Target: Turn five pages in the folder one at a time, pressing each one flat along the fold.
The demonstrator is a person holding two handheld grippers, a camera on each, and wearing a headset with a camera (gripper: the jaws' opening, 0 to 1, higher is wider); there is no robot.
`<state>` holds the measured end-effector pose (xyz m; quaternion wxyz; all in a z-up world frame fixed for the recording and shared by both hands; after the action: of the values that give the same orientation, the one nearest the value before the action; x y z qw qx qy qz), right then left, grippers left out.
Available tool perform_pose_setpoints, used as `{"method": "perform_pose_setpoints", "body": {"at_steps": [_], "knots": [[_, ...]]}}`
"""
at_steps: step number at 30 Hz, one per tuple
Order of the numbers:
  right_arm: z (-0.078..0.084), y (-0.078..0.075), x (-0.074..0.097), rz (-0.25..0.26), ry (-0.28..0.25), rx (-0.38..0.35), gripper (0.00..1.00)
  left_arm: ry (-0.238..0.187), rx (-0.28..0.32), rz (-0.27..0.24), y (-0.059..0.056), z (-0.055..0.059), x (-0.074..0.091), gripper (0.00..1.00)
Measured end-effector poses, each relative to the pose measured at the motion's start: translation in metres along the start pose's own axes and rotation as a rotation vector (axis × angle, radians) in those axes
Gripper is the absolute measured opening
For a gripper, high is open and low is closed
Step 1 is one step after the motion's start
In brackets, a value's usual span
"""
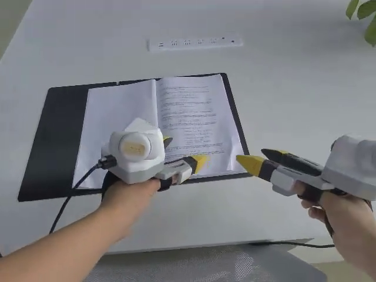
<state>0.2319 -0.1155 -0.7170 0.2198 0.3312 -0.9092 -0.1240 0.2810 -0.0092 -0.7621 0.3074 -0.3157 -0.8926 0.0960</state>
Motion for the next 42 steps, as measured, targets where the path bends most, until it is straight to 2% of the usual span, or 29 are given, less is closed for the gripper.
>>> {"method": "perform_pose_setpoints", "body": {"at_steps": [4, 6, 10, 14, 16, 18, 19, 24, 26, 32, 36, 42], "knots": [[-0.003, -0.006, -0.004, 0.0, -0.009, -0.019, 0.52, -0.015, -0.011, -0.032, -0.001, 0.005, -0.014, 0.58], [-0.003, -0.01, -0.005, 0.002, -0.01, -0.022, 0.52, -0.007, -0.016, -0.053, 0.001, 0.011, -0.02, 0.57], [-0.004, -0.016, -0.008, 0.0, -0.021, -0.048, 0.5, -0.021, -0.042, -0.082, 0.002, 0.015, -0.028, 0.58], [-0.001, -0.019, -0.009, -0.002, -0.029, -0.076, 0.5, -0.029, -0.048, -0.091, -0.001, 0.022, -0.036, 0.65], [0.0, -0.019, -0.009, -0.002, -0.027, -0.08, 0.49, -0.04, -0.068, -0.095, -0.006, 0.024, -0.039, 0.7], [0.002, -0.019, -0.008, -0.003, -0.025, -0.081, 0.49, -0.044, -0.112, -0.109, -0.007, 0.027, -0.04, 0.73], [0.002, -0.019, -0.008, -0.003, -0.026, -0.083, 0.49, -0.05, -0.107, -0.109, -0.008, 0.029, -0.041, 0.74], [0.006, -0.021, -0.006, 0.0, -0.025, -0.094, 0.48, -0.073, -0.09, -0.149, 0.0, 0.025, -0.04, 0.68], [0.006, -0.021, -0.005, 0.0, -0.026, -0.095, 0.48, -0.071, -0.102, -0.153, 0.001, 0.025, -0.04, 0.66], [0.01, -0.022, -0.007, -0.001, -0.025, -0.112, 0.48, -0.086, -0.111, -0.145, 0.001, 0.025, -0.041, 0.64], [0.012, -0.021, -0.01, -0.006, -0.02, -0.114, 0.48, -0.091, -0.117, -0.116, -0.005, 0.026, -0.042, 0.58], [0.013, -0.021, -0.012, -0.01, -0.012, -0.116, 0.48, -0.1, -0.116, -0.099, -0.007, 0.026, -0.042, 0.52]]}}
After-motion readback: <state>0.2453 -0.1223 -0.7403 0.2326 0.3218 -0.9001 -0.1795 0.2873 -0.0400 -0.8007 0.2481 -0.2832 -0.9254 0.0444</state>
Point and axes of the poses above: the centre of the closed fingertips' face, and the gripper's own axes: x roughly backward along the fingers, y roughly to its left, z roughly out of its underside, the point moved 1 cm from there along x, roughly backward along the fingers, and after that the axes turned 13 degrees about x, right-handed, at the moved point
